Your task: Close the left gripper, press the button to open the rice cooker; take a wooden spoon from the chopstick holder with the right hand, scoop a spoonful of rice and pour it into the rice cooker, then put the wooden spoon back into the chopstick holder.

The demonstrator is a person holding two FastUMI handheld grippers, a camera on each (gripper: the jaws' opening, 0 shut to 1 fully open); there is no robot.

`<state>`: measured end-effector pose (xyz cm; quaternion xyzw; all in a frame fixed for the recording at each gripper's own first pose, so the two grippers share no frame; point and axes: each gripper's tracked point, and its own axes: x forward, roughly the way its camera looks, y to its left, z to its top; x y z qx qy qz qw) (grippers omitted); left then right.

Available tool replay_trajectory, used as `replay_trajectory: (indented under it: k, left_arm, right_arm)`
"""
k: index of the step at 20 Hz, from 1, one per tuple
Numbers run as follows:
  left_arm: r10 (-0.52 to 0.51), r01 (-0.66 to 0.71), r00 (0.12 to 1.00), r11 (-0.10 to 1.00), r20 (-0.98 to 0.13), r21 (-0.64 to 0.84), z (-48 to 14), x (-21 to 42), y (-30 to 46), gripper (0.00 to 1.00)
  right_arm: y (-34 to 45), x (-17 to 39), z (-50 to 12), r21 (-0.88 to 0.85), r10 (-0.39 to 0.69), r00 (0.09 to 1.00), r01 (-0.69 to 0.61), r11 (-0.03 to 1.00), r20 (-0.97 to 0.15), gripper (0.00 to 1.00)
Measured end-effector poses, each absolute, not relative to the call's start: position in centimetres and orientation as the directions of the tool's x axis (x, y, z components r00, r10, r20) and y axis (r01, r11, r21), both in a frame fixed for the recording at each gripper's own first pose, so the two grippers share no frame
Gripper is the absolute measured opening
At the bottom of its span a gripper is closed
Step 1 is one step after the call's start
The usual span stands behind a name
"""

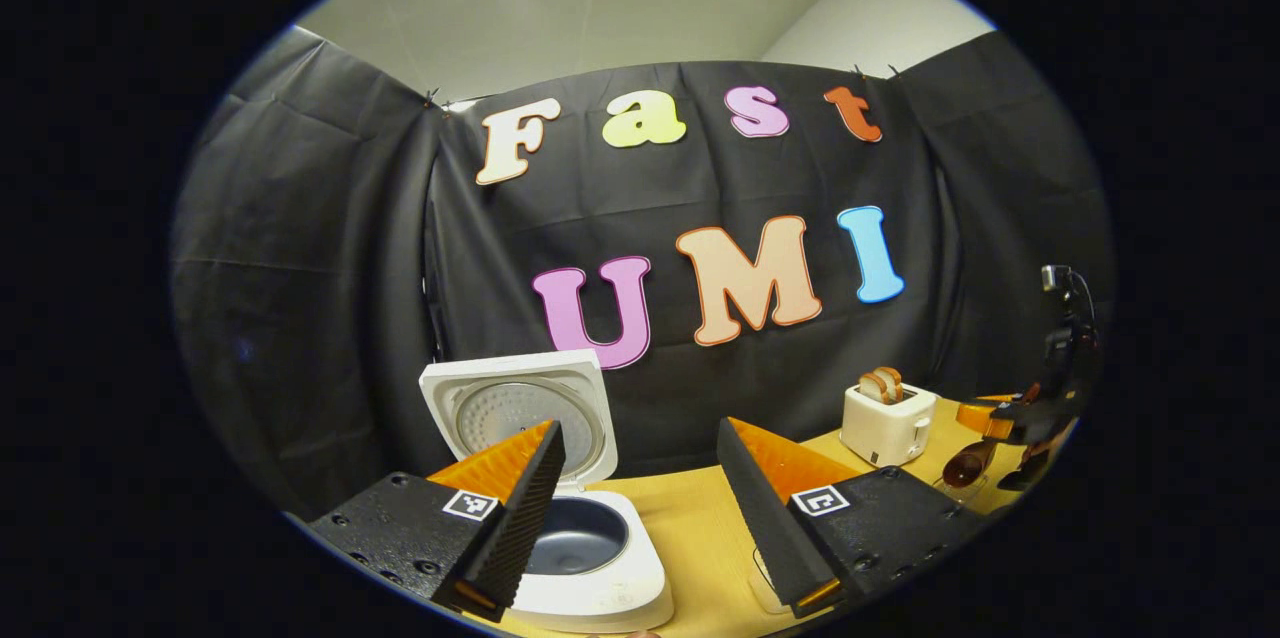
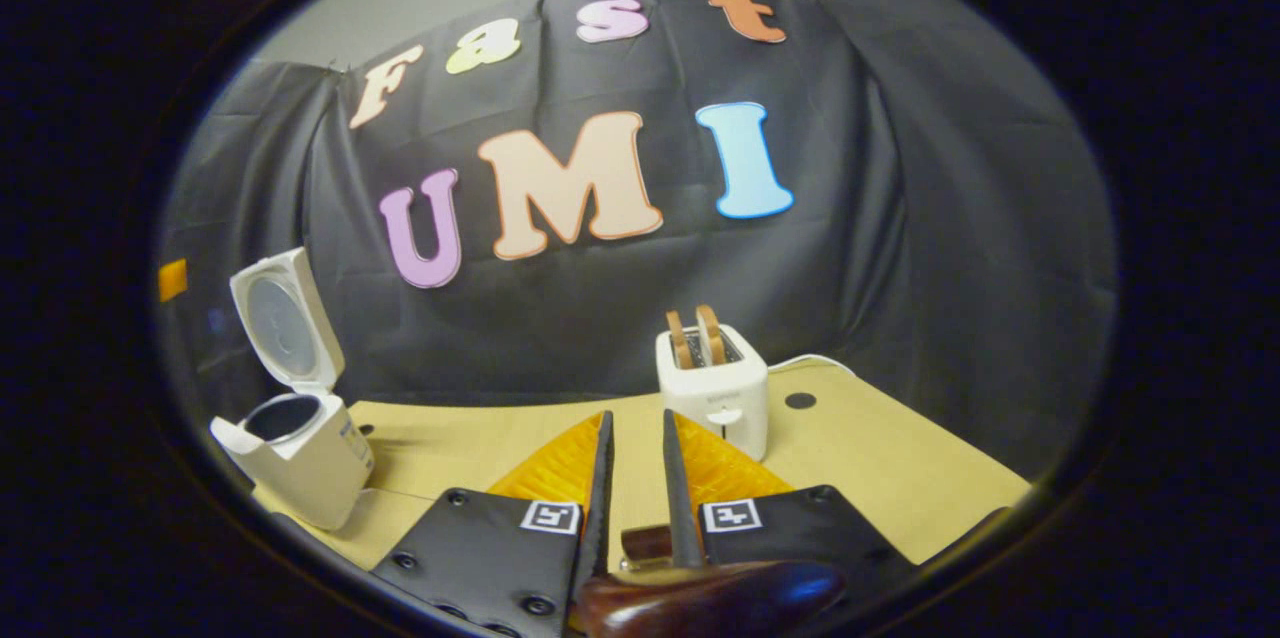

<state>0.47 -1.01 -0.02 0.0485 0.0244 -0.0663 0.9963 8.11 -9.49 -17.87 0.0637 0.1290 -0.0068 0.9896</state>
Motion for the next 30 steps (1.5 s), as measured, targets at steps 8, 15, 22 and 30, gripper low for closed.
replay_trajectory:
  k: [8, 15, 22, 30]
  left_arm:
    - [-0.034, 0.036, 0.997, 0.999, -0.069, 0.028, -1.6, -0.7, 4.7, 0.94]
    - [0.033, -0.028, 0.996, 0.997, -0.086, 0.068, -2.4, -2.1, 10.0, 0.90]
    - [0.047, -0.038, 0.994, 0.995, -0.101, 0.088, -3.3, -1.9, 13.4, 0.94]
    - [0.015, -0.006, 0.994, 0.996, -0.105, 0.086, -3.9, -0.9, 14.7, 0.90]
  right_arm:
    - [1.7, 6.8, -18.4, 0.236, 0.201, 0.927, -0.128, 0.963, -0.318, 0.31]
    - [7.6, 5.5, -24.7, 0.153, 0.223, 0.879, -0.173, 0.973, -0.421, 0.29]
    - [9.7, 4.6, -27.8, 0.098, 0.166, 0.858, -0.136, 0.986, -0.486, 0.29]
    - [10.7, 3.0, -29.8, 0.392, 0.178, 0.811, 0.068, 0.917, -0.558, 0.32]
